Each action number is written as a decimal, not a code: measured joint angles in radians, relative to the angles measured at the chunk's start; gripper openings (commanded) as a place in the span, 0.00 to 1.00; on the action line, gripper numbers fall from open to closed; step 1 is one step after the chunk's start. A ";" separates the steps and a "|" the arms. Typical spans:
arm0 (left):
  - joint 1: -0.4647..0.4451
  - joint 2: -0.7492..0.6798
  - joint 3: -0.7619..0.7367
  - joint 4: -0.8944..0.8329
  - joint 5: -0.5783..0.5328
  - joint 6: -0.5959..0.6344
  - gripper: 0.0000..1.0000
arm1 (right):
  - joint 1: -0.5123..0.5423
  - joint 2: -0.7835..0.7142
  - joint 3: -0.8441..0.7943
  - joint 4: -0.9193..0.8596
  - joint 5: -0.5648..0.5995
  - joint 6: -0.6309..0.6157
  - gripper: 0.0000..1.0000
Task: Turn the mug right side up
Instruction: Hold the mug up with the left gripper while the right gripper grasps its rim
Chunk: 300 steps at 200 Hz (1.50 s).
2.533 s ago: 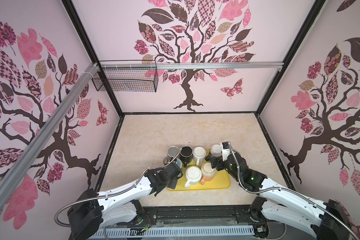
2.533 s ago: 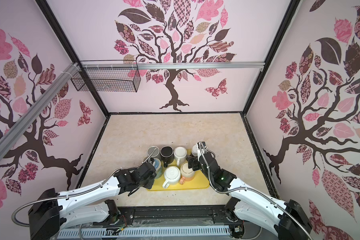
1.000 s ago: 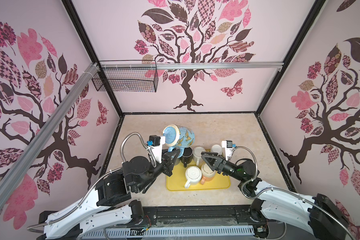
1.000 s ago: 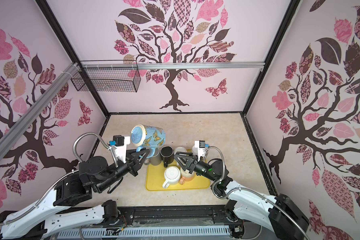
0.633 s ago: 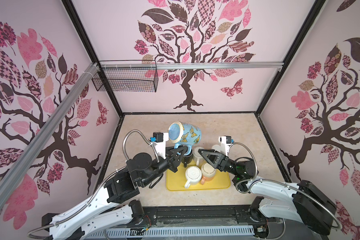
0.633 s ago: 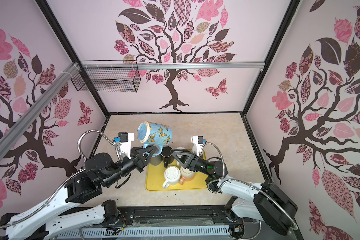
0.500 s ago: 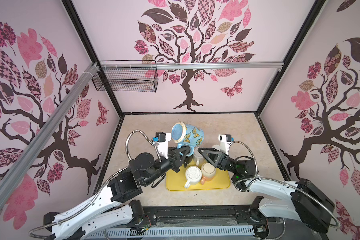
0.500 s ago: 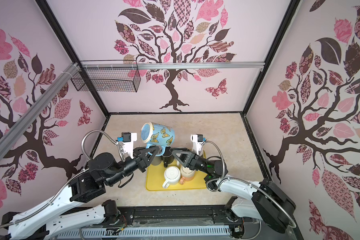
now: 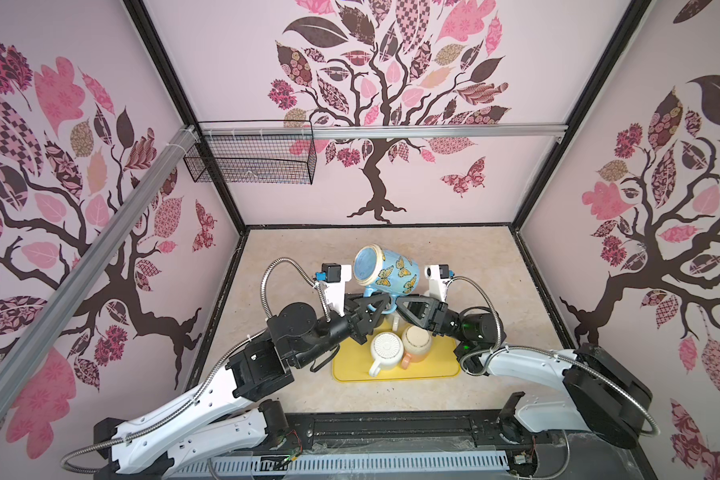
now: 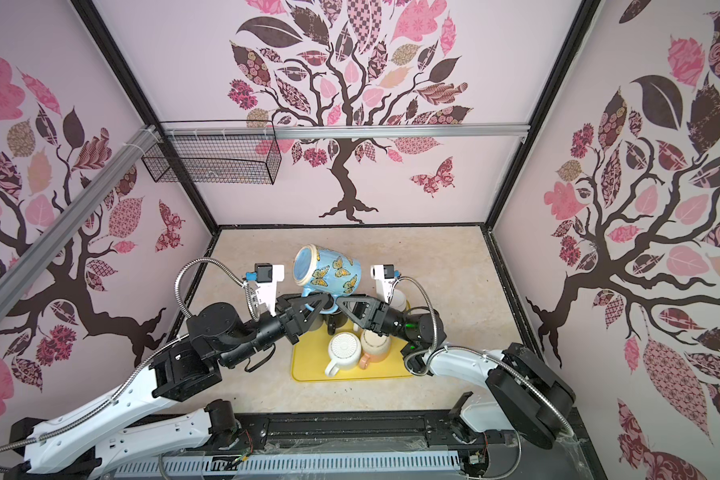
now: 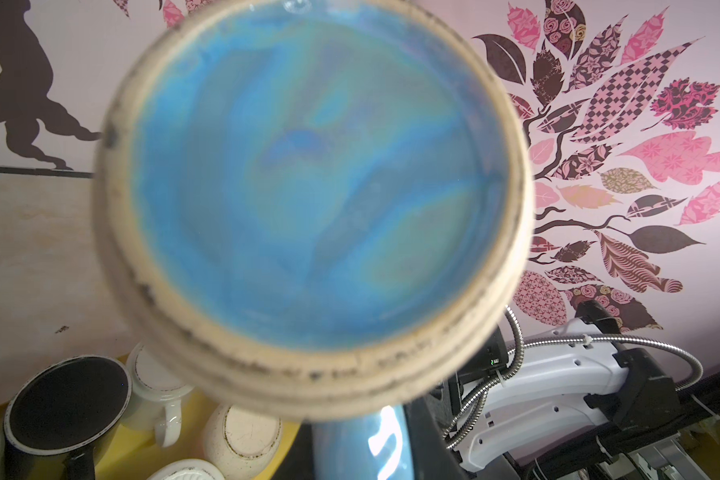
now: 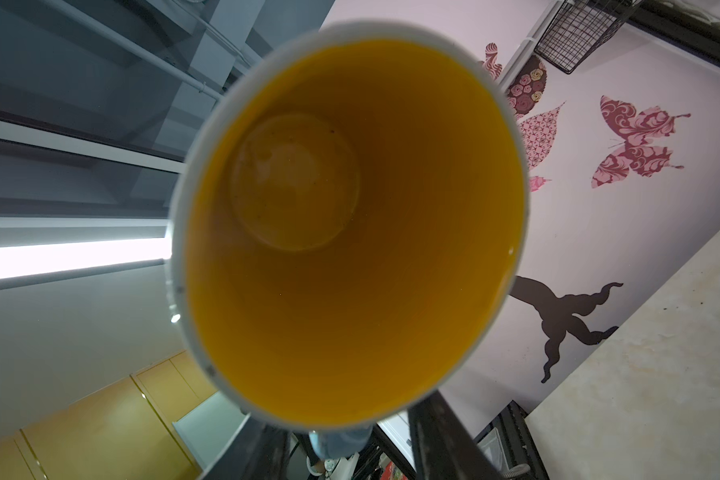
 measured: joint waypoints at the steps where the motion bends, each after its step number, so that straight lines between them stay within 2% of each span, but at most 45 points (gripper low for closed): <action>1: 0.000 0.000 0.000 0.000 0.000 0.000 0.00 | 0.000 0.000 0.000 0.000 0.000 0.001 0.40; 18: 0.000 0.001 -0.007 0.025 0.005 -0.004 0.00 | 0.002 0.006 0.015 -0.002 0.003 0.009 0.31; 33: 0.001 0.000 -0.019 0.057 0.006 -0.015 0.00 | 0.005 0.008 0.026 0.001 0.011 0.011 0.28; 82: 0.010 0.002 -0.093 0.185 0.010 -0.063 0.00 | 0.008 0.024 0.052 -0.005 0.038 0.014 0.25; 90: 0.013 0.002 -0.102 0.199 0.010 -0.068 0.00 | 0.008 0.027 0.056 -0.008 0.044 0.018 0.16; 95: 0.014 0.000 -0.108 0.207 0.008 -0.071 0.00 | 0.008 0.028 0.056 -0.008 0.047 0.019 0.00; 137: 0.014 -0.053 -0.158 0.206 -0.002 -0.091 0.00 | 0.023 0.031 0.056 -0.034 0.034 0.003 0.00; 173: 0.000 -0.124 -0.158 0.077 -0.026 -0.080 0.34 | 0.044 0.031 0.061 -0.084 -0.013 -0.036 0.00; 229: 0.006 -0.159 -0.158 0.003 -0.093 -0.043 0.39 | 0.010 0.029 0.071 -0.159 -0.001 -0.063 0.00; 237: 0.006 -0.157 -0.157 -0.004 -0.099 -0.040 0.37 | 0.010 0.028 0.075 -0.175 -0.003 -0.069 0.00; 245: 0.006 -0.155 -0.156 -0.009 -0.106 -0.035 0.27 | 0.010 0.027 0.079 -0.189 -0.008 -0.077 0.00; 253: 0.008 -0.151 -0.156 -0.018 -0.117 -0.033 0.14 | 0.010 0.026 0.086 -0.201 -0.014 -0.088 0.00; 258: 0.009 -0.150 -0.156 -0.023 -0.124 -0.035 0.00 | 0.010 0.024 0.089 -0.212 -0.013 -0.098 0.00; 265: 0.011 -0.147 -0.156 -0.014 -0.123 -0.067 0.00 | 0.010 0.023 0.090 -0.219 -0.018 -0.124 0.00; 300: 0.010 -0.134 -0.145 0.002 -0.114 -0.070 0.00 | 0.004 0.002 0.091 -0.238 -0.026 -0.159 0.00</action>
